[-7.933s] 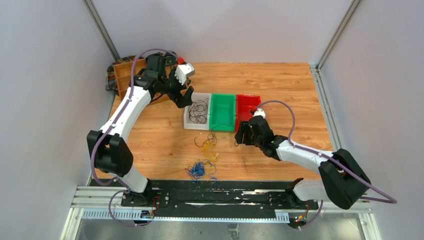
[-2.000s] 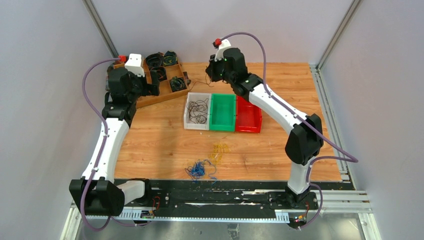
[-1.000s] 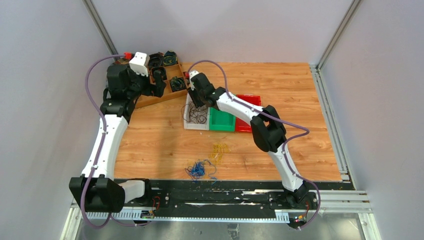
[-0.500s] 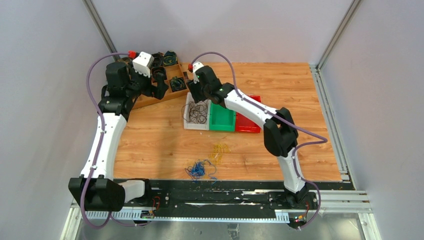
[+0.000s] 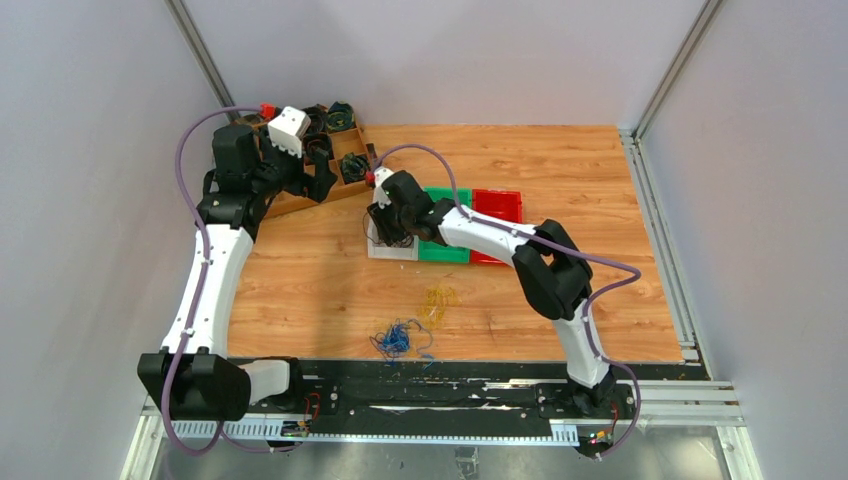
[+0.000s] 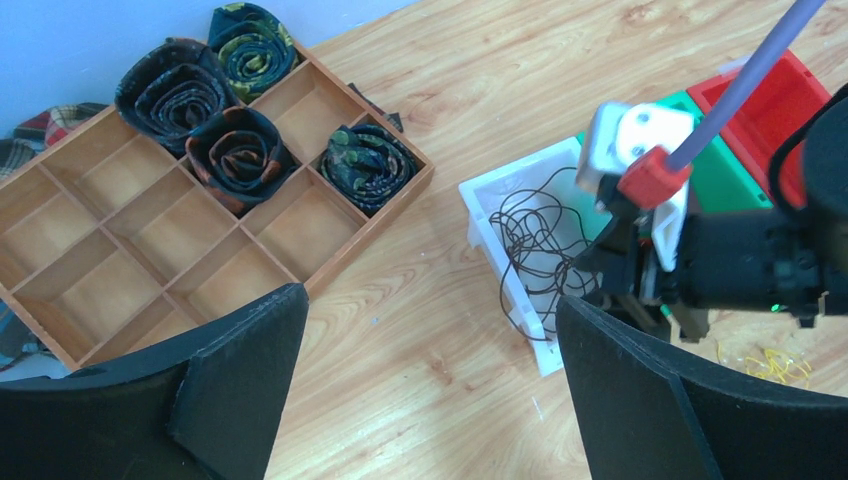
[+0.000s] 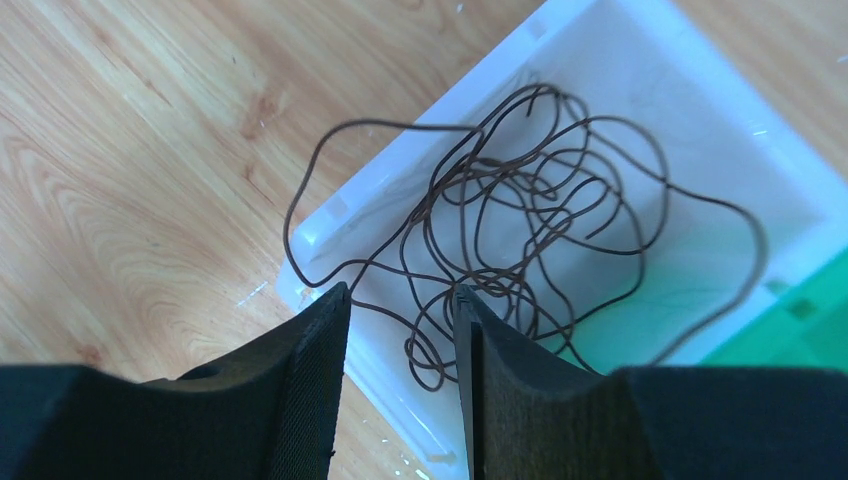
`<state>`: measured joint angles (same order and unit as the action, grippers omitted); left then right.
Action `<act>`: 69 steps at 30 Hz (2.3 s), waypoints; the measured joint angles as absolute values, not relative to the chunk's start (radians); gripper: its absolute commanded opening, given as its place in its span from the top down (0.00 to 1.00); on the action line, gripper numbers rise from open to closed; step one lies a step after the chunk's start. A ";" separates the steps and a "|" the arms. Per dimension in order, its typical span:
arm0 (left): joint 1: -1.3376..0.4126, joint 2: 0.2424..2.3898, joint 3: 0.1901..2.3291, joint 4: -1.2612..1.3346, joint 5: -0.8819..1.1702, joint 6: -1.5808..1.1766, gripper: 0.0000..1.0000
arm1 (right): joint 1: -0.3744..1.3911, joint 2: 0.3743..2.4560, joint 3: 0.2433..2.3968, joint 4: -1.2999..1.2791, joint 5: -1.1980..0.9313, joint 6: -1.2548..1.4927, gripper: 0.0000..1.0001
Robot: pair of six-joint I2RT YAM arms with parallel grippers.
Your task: Untangle the cables
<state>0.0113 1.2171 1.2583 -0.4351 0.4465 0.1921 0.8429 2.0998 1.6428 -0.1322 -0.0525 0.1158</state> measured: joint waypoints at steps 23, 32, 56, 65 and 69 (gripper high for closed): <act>0.015 1.237 1.280 -0.506 0.536 0.259 0.00 | 0.813 2.181 1.753 -0.210 0.072 0.073 0.24; 0.016 1.241 1.313 -0.665 0.692 0.404 0.03 | 0.815 1.736 1.509 -0.183 0.044 0.084 0.21; 0.010 1.231 1.288 -0.760 0.731 0.525 0.03 | 1.205 1.687 0.912 -0.019 0.066 0.136 0.46; 0.010 1.231 1.288 -0.762 0.721 0.540 0.03 | 1.077 1.763 1.041 0.044 0.081 0.255 0.59; 0.010 1.231 1.288 -0.764 0.718 0.548 0.04 | 1.077 1.790 1.083 0.064 0.088 0.296 0.76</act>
